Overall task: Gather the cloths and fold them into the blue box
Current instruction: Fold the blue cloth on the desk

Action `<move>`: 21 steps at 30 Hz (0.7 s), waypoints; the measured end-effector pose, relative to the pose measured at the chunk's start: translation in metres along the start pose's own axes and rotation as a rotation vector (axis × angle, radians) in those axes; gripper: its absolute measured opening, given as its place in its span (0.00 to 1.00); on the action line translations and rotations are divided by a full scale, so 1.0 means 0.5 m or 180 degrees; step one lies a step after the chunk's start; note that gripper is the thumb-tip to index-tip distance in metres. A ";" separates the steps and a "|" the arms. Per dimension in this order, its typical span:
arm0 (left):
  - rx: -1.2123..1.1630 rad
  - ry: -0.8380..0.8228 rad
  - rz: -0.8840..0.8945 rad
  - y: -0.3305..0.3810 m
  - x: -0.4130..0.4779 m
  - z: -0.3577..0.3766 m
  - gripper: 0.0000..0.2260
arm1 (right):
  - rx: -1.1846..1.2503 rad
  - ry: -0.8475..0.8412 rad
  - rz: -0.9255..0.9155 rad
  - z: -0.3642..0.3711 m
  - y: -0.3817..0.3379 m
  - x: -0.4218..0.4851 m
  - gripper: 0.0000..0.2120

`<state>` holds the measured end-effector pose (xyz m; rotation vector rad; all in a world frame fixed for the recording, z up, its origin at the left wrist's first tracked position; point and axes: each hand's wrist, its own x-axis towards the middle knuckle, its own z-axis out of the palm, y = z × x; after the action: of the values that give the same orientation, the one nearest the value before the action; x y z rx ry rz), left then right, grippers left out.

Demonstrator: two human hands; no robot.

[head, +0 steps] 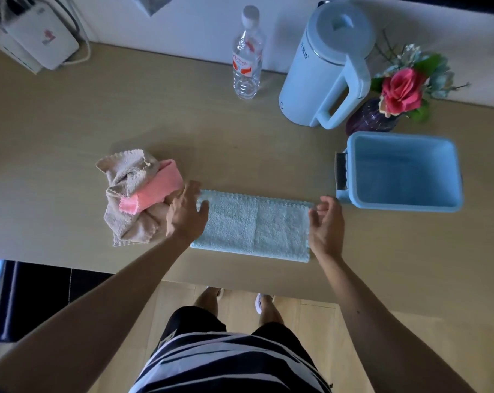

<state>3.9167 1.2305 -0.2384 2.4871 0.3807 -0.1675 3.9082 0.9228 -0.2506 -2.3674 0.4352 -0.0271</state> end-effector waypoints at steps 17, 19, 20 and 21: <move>0.1394 -0.1036 0.1313 0.061 -0.072 0.144 0.31 | -0.1667 -0.1329 -0.0749 0.016 0.009 -0.144 0.28; 0.1512 -0.1256 0.1499 0.065 -0.031 0.145 0.32 | -0.1644 -0.1491 -0.0714 0.017 -0.003 -0.169 0.27; 0.1618 -0.1324 0.1626 0.067 -0.013 0.145 0.33 | -0.1532 -0.1678 -0.0707 0.020 -0.010 -0.178 0.26; 0.1688 -0.1358 0.1780 0.068 0.002 0.144 0.33 | -0.1372 -0.1923 -0.0701 0.023 -0.016 -0.186 0.25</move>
<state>3.9261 1.1620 -0.2777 2.8499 -0.6077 -0.6144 3.8248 0.9654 -0.2442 -2.6633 -0.1288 0.7246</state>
